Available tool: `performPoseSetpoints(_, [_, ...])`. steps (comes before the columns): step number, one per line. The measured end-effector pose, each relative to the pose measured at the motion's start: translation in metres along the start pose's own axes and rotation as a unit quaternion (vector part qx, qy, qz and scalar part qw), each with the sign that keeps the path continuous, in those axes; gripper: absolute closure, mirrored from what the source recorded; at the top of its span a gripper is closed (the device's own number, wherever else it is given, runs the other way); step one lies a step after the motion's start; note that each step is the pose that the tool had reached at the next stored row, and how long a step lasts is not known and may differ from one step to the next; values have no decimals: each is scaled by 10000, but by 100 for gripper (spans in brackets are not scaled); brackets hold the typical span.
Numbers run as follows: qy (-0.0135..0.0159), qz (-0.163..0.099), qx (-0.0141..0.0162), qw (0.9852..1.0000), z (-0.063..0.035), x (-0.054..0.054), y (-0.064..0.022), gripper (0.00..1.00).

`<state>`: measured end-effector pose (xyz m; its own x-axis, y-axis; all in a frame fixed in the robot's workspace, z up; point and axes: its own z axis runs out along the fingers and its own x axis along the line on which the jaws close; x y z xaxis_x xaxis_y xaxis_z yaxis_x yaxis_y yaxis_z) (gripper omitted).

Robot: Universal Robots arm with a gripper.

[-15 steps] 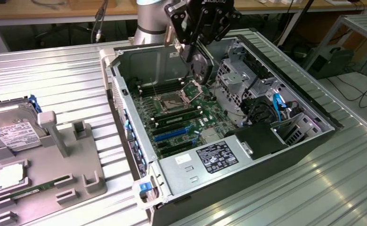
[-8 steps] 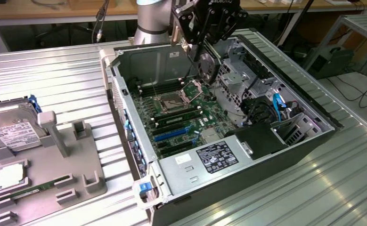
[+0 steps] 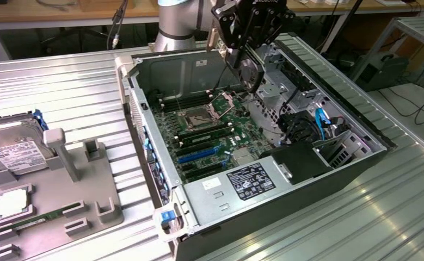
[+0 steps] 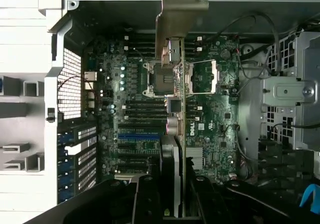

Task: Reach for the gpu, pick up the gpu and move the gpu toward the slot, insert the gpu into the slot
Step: 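Pick up the gpu and move the gpu toward the slot, then insert the gpu into the slot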

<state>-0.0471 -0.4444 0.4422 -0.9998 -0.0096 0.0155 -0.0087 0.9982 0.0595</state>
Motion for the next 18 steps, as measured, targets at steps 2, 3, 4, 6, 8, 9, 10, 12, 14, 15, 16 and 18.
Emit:
performPoseSetpoints(2, [0, 0, 0, 10000, 0, -25, 3, 72])
performPoseSetpoints(3, [0, 0, 0, 10000, 0, -24, 3, 72])
performPoseSetpoints(4, [0, 0, 0, 10000, 0, -25, 3, 72])
performPoseSetpoints(6, [0, 0, 0, 10000, 0, -25, 3, 72])
performPoseSetpoints(8, [0, 0, 0, 10000, 0, -25, 3, 72])
performPoseSetpoints(9, [0, 0, 0, 10000, 0, -25, 3, 72])
performPoseSetpoints(10, [0, 0, 0, 10000, 0, -25, 3, 72])
performPoseSetpoints(12, [0, -1, 0, 10000, 0, -25, 3, 72])
performPoseSetpoints(14, [6, -106, 1, 9999, 1, -24, 3, 72])
performPoseSetpoints(15, [17, -294, 5, 9996, 0, -25, 3, 72])
performPoseSetpoints(16, [28, -468, 7, 9989, 0, -24, 3, 72])
performPoseSetpoints(18, [41, -698, 11, 9975, 0, -24, 3, 72])
